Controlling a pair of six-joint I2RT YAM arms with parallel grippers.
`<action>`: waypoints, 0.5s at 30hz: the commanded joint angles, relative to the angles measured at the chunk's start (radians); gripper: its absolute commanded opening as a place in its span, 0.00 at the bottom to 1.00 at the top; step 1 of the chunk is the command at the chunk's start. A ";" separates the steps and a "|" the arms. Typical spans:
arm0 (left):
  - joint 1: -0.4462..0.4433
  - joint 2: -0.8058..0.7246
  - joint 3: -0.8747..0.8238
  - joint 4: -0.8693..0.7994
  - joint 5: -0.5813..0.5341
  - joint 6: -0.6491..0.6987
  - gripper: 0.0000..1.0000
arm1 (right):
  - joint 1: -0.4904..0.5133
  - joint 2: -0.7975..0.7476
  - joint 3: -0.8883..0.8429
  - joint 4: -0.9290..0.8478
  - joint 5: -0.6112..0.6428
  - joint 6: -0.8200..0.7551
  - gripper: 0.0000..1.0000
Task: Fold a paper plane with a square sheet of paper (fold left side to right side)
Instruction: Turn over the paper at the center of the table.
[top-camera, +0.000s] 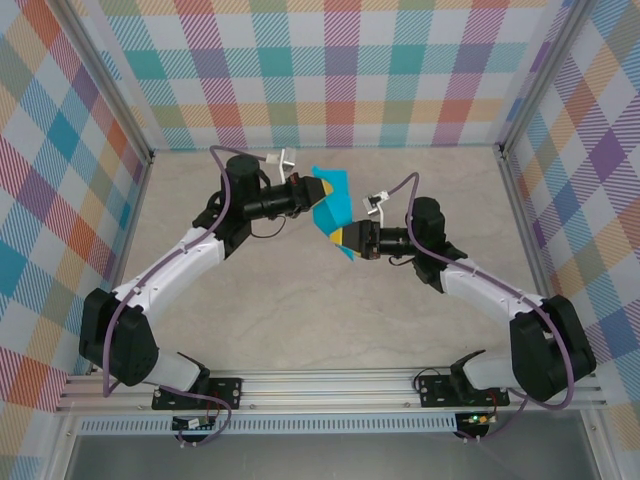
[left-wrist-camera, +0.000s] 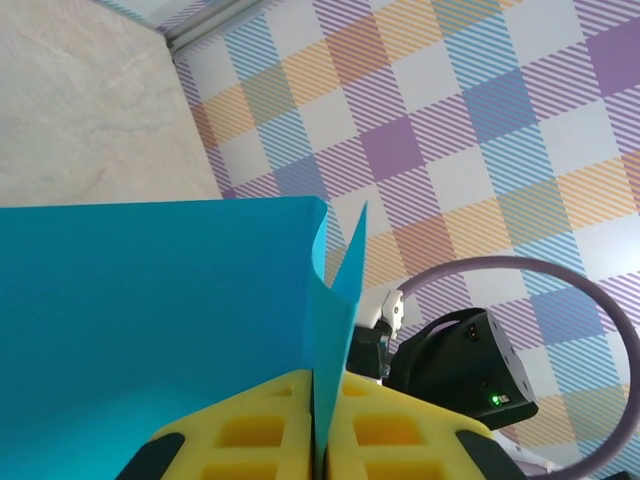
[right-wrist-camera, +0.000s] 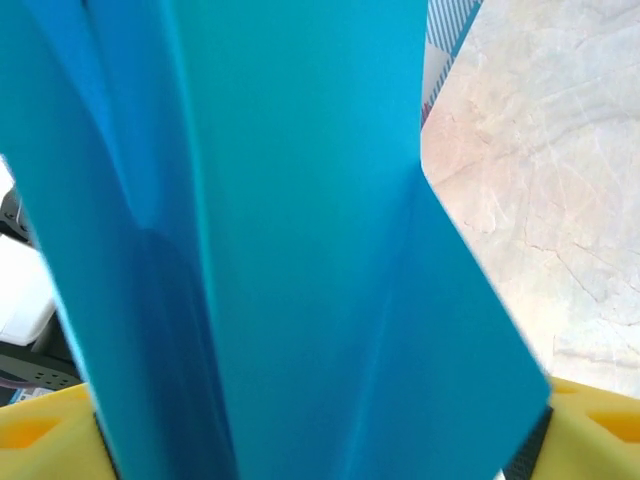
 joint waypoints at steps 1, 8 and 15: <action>-0.024 -0.014 0.007 0.022 0.027 0.000 0.10 | 0.009 -0.020 0.031 0.061 -0.012 0.012 0.72; -0.026 -0.012 -0.019 0.012 0.023 0.021 0.11 | 0.009 -0.067 0.017 -0.025 -0.003 -0.037 0.39; -0.023 -0.027 -0.007 -0.120 -0.014 0.121 0.38 | 0.009 -0.118 0.009 -0.158 0.024 -0.123 0.19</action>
